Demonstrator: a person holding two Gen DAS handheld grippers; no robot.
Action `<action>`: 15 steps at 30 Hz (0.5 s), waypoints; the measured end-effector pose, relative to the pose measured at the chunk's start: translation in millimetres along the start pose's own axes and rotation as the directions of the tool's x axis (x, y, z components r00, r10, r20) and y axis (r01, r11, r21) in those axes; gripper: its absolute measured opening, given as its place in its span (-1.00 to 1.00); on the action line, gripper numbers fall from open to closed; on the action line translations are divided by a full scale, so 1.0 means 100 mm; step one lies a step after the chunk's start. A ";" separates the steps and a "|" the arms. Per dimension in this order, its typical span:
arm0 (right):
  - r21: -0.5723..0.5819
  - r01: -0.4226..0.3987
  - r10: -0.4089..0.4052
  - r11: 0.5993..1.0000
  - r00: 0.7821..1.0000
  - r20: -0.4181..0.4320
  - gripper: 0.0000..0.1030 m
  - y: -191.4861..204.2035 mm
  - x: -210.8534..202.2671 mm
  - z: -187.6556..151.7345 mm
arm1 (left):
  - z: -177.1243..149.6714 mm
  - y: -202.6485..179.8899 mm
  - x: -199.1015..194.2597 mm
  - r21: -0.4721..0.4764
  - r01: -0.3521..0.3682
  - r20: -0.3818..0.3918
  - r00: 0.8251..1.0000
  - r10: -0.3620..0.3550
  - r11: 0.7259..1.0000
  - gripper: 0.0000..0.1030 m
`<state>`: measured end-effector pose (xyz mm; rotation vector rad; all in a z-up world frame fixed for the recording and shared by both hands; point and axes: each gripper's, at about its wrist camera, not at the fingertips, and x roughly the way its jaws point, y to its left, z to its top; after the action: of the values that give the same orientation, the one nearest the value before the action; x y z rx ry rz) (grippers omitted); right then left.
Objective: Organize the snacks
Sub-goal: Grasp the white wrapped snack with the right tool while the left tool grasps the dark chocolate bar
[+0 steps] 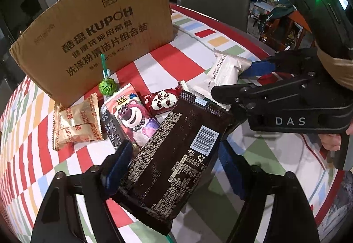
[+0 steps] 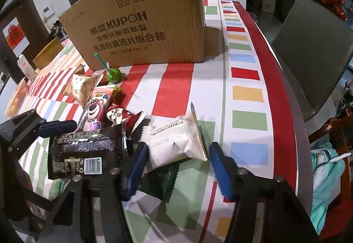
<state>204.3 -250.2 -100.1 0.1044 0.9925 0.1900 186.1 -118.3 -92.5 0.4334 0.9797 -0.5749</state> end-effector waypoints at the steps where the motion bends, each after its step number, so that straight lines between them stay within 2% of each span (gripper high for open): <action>1: -0.002 -0.001 0.001 1.000 1.000 0.003 -0.05 0.00 -0.01 0.00 | 0.00 0.00 0.00 -0.008 0.010 -0.001 1.000 -0.010 1.000 0.39; 3: -0.007 -0.001 0.001 1.000 1.000 0.008 -0.09 0.01 -0.02 0.00 | -0.01 0.01 -0.01 -0.022 0.025 0.004 1.000 -0.025 0.999 0.22; 6: -0.011 -0.004 0.004 1.000 1.000 0.013 -0.16 0.02 -0.02 0.00 | -0.03 0.01 -0.05 -0.037 0.034 0.018 0.999 -0.034 0.999 0.09; 11: -0.022 0.004 -0.004 1.000 1.000 0.027 -0.22 0.03 -0.06 -0.01 | -0.07 0.03 -0.07 -0.094 0.069 0.028 0.997 -0.067 0.993 0.04; 15: -0.024 0.006 -0.005 1.000 0.999 0.040 -0.24 0.04 -0.11 -0.02 | -0.11 0.04 -0.11 -0.143 0.069 0.039 0.997 -0.064 0.987 0.03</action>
<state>196.0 -248.5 -91.7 0.0831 0.9504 0.1946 176.4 -106.2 -88.5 0.2617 0.9988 -0.5655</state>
